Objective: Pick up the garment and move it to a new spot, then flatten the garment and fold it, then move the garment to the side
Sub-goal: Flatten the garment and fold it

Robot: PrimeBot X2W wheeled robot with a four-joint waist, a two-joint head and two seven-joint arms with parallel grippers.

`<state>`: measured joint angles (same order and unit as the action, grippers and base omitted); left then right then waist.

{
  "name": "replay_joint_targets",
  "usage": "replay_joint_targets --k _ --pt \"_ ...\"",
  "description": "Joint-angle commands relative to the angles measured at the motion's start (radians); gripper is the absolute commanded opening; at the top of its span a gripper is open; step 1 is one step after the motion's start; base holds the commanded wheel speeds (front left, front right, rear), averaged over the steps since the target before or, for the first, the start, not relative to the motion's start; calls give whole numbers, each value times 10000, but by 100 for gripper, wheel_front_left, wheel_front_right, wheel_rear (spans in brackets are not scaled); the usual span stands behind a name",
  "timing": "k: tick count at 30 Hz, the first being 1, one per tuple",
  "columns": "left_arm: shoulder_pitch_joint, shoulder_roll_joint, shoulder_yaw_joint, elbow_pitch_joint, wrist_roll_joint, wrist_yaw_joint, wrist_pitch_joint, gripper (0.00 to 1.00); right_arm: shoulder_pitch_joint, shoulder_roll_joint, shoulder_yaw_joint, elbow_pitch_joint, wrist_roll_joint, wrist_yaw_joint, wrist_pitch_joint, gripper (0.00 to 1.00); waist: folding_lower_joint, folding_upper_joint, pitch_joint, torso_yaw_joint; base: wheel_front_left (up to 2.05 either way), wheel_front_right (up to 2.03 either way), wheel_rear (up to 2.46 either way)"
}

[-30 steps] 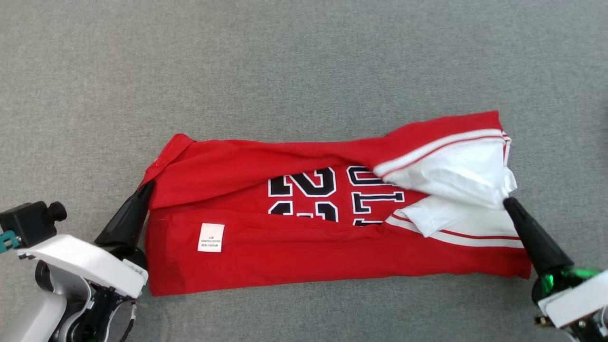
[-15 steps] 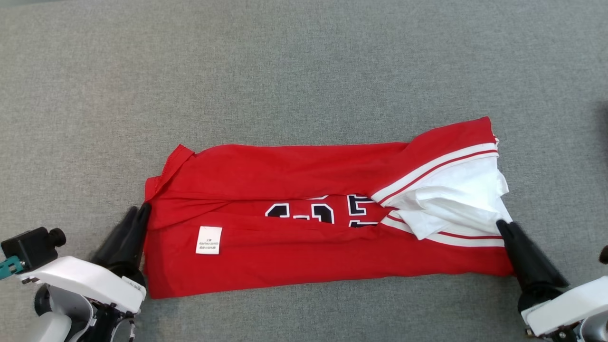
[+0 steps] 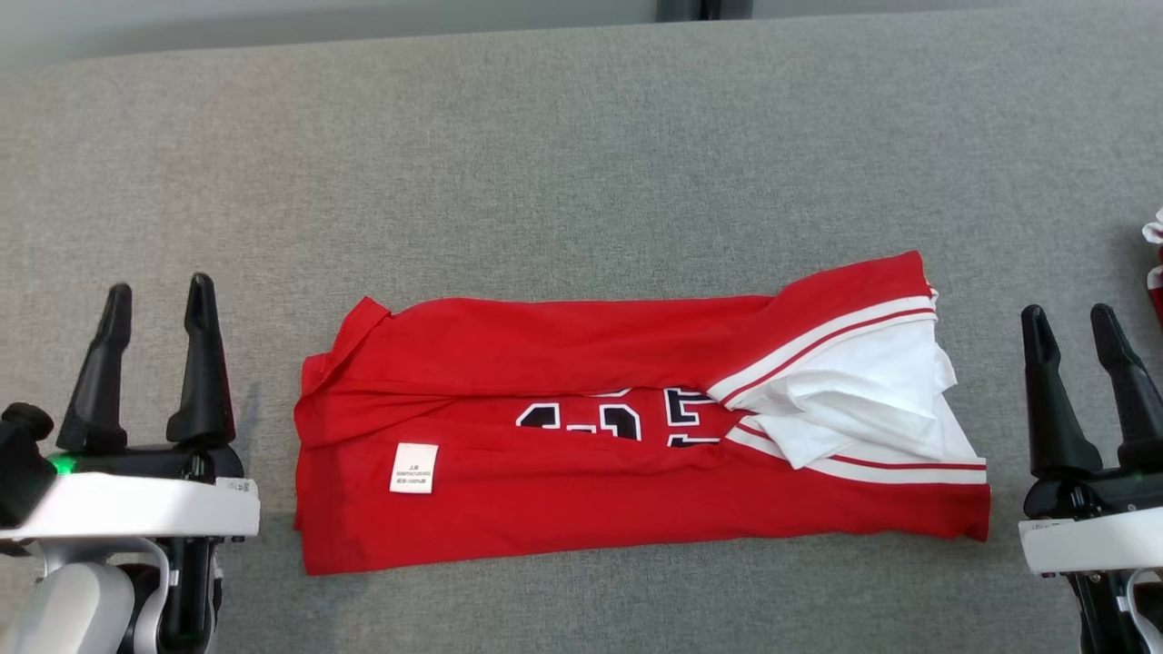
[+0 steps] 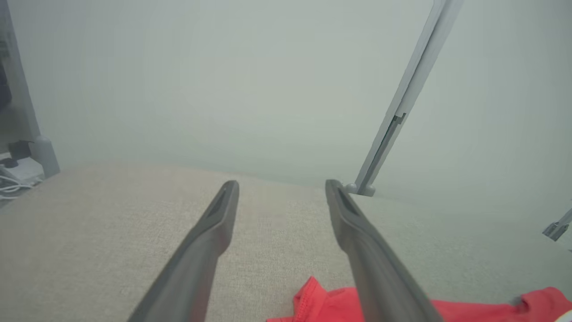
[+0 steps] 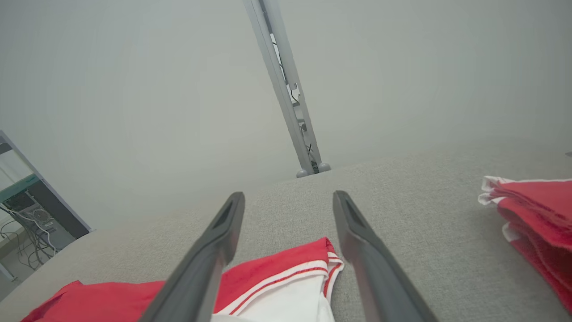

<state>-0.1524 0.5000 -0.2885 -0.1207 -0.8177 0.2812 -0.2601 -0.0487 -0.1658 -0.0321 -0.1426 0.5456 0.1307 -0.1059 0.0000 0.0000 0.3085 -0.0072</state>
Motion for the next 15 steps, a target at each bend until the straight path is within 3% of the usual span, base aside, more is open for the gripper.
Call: replay_joint_targets --k 1,8,15 --pt "-77 -121 205 -215 410 43 -54 100 -100 49 -108 23 -353 0 -106 100 0 0 -122 53 0 0 0" --pt "592 -605 482 155 2141 -393 -53 100 -89 327 -120 668 -2172 0 -11 100 0 0 -547 221 0 0 0" --pt "652 -972 416 789 2511 -864 -55 100 46 392 -55 1207 -2660 0 -51 100 0 0 -719 420 0 0 0"
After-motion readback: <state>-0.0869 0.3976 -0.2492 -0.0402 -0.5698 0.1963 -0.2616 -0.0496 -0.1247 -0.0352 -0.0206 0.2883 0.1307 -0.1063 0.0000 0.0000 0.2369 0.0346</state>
